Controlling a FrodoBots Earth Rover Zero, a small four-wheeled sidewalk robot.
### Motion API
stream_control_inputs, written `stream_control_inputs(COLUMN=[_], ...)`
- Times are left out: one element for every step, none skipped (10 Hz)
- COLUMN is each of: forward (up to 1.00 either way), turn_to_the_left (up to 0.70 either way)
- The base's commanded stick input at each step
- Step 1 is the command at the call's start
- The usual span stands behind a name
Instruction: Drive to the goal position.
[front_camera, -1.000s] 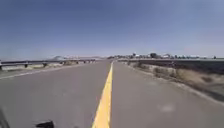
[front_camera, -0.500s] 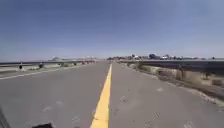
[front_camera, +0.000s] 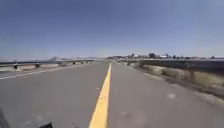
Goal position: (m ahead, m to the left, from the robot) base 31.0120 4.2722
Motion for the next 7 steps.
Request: stream_control_inputs(forward=[0.85,0.85,0.85,0.85,0.85,0.85,0.85], turn_to_the_left=[0.00,0.00,0.00,0.00,0.00,0.00,0.00])
